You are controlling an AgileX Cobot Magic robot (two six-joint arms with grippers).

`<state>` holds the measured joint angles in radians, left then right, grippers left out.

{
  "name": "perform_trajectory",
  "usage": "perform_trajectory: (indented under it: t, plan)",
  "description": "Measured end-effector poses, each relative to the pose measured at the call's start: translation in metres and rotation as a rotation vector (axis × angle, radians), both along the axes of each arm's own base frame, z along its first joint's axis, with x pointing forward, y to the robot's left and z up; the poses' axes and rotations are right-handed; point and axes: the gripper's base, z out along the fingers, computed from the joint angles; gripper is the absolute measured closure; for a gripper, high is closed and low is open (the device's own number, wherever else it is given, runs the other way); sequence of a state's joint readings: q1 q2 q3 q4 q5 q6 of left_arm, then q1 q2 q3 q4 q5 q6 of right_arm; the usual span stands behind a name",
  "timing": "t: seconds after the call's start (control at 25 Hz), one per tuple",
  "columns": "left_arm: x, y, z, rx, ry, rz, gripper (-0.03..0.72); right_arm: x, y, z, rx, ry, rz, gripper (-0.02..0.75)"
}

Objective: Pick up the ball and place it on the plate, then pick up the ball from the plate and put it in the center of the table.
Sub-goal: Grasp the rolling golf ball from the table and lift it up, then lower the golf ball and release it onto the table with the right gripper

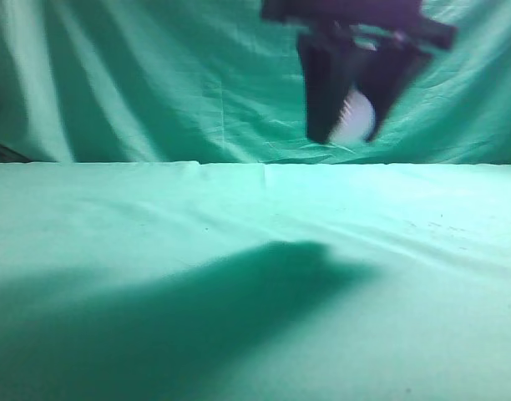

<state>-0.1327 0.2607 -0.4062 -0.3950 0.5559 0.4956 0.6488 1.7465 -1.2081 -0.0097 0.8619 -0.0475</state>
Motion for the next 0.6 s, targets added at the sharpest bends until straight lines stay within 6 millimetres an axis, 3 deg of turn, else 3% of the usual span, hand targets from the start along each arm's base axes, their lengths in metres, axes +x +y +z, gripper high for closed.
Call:
perform_trajectory:
  t: [0.12, 0.28, 0.4, 0.6]
  plan:
    - [0.0, 0.0, 0.0, 0.0, 0.0, 0.0, 0.642, 0.013, 0.016, 0.028, 0.053, -0.08, 0.034, 0.405]
    - [0.0, 0.0, 0.0, 0.0, -0.002, 0.001, 0.642, 0.028, 0.051, 0.041, 0.078, -0.138, 0.125, 0.405]
    - [0.0, 0.0, 0.0, -0.001, -0.004, 0.001, 0.642, 0.038, 0.082, 0.032, 0.083, -0.154, 0.187, 0.405]
    - [0.0, 0.0, 0.0, -0.001, -0.004, 0.001, 0.642, 0.052, 0.127, 0.0, 0.072, -0.15, 0.268, 0.405]
